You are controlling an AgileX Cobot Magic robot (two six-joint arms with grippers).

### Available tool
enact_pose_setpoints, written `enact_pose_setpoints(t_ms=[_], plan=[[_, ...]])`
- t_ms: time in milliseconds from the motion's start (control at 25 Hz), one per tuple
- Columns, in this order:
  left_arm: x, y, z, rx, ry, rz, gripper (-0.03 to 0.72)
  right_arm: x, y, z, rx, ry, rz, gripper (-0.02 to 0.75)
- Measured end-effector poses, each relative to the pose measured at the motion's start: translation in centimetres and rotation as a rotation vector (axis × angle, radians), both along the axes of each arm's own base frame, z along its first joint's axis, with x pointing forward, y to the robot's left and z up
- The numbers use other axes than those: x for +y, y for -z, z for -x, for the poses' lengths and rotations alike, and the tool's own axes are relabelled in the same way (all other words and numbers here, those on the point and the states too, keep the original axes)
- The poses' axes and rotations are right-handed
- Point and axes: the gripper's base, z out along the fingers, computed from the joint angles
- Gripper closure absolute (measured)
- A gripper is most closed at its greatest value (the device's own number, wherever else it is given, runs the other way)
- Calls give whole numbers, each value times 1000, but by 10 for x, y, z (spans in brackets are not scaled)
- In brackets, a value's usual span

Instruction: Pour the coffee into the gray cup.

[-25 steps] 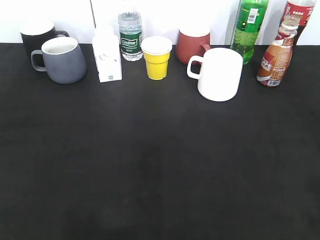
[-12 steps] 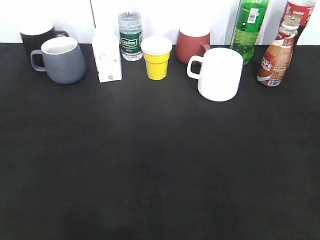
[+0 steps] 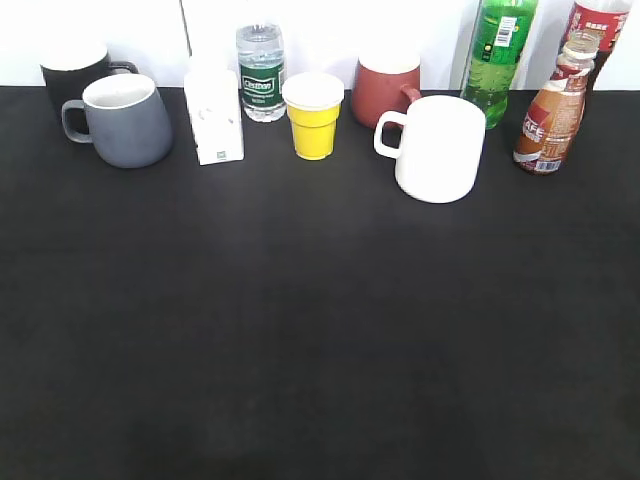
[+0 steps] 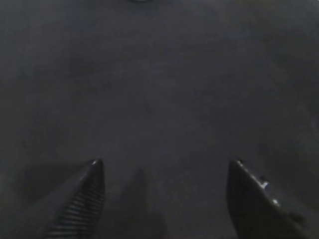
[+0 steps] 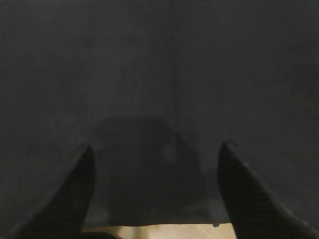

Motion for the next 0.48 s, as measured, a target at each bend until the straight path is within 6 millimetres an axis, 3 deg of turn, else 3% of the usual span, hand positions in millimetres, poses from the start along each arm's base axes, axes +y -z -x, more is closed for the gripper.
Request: enact_pose_setpoints(t_ms=[360,480], plan=[[0,0,0,0,-9,0,239,0,0,0,-2,2,-2,170],[3,-1,5,-38,-134,8,258,-1,-2,8,-59,31,-3,170]])
